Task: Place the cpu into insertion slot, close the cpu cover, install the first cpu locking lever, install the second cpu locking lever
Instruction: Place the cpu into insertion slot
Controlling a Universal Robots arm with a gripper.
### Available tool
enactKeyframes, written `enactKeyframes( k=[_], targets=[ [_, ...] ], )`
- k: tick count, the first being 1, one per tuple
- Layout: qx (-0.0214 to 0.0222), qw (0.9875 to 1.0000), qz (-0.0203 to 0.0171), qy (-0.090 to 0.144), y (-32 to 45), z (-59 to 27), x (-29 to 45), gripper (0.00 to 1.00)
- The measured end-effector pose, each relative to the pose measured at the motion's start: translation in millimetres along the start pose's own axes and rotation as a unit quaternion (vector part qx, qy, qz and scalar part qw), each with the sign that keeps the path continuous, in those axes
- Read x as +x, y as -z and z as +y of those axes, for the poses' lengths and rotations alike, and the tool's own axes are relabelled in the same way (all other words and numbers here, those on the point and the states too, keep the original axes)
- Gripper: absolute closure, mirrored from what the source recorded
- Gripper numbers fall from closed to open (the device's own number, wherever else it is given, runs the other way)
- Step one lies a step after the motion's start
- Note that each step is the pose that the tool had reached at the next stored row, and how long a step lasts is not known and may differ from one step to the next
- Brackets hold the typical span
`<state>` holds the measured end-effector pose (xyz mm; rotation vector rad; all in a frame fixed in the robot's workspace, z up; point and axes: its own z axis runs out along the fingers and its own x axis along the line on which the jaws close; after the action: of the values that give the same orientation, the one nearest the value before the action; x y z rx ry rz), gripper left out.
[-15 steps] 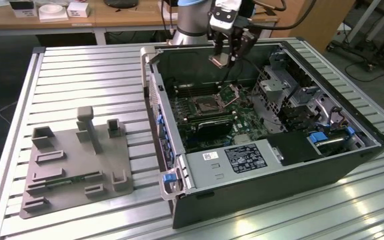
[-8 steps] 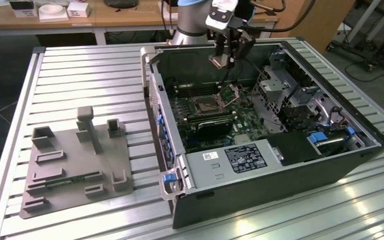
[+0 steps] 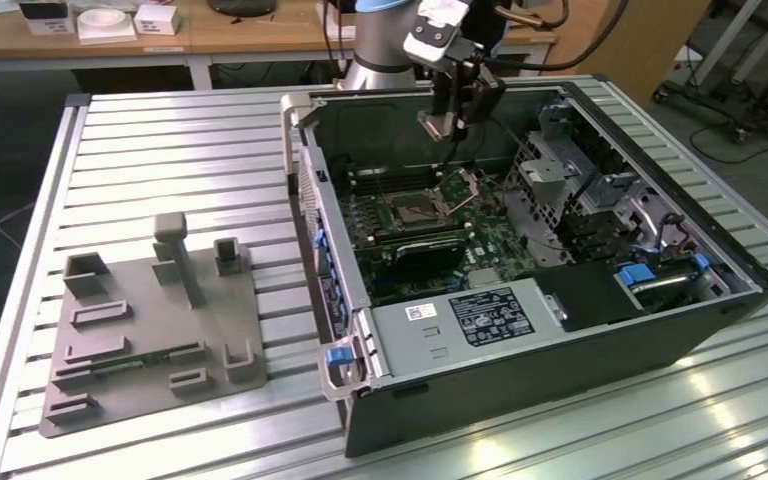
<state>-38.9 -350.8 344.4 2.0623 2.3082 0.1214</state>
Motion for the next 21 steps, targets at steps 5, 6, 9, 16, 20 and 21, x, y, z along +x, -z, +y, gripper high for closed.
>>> enactKeyframes(
  k=[5,6,9,16,20,21],
  targets=[
    [0.0003,0.9999,-0.0011,-0.01,-3.8,-0.3,0.0,0.46],
    [0.0003,0.9999,-0.0011,-0.01,-3.8,-0.3,0.0,0.46],
    [0.0002,0.9999,-0.001,-0.01,-5.1,-0.5,-0.1,0.46],
    [0.0002,0.9999,-0.001,-0.01,-5.1,-1.5,0.0,0.46],
    [0.0002,0.9999,-0.001,-0.01,-5.2,-1.5,0.0,0.46],
    [0.0002,0.9999,-0.001,-0.01,-5.3,-1.5,0.0,0.46]
  ],
)
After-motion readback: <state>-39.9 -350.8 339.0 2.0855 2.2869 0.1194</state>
